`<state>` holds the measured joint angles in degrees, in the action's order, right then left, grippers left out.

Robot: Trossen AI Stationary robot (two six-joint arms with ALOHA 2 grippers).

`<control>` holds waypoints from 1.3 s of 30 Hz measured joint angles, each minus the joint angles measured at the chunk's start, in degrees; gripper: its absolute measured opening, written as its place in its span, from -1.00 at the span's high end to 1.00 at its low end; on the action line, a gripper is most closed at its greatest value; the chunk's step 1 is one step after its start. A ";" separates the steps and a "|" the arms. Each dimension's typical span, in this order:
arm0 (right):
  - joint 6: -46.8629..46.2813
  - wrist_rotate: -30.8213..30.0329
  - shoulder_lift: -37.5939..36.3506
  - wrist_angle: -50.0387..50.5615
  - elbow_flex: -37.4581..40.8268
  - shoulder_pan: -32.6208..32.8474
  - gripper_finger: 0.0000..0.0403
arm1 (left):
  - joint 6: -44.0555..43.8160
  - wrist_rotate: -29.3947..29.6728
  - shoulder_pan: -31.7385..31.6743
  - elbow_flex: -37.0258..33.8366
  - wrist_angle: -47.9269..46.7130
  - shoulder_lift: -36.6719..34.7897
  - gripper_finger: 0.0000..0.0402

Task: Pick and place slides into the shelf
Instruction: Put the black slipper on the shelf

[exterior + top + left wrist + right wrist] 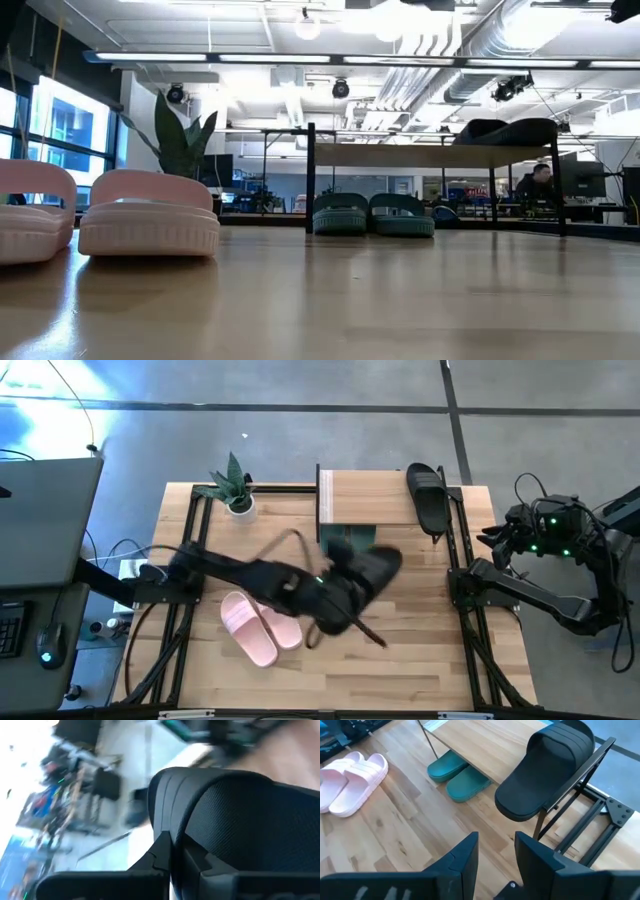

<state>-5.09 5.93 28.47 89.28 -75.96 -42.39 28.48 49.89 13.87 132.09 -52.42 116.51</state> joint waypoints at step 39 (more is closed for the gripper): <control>-8.76 -6.05 -0.48 -1.74 0.00 0.00 0.41 | -0.19 -0.82 -30.31 2.25 16.26 3.50 1.00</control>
<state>-13.85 -0.12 27.99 87.54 -75.96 -42.39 28.29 49.07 -16.44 134.34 -36.16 120.00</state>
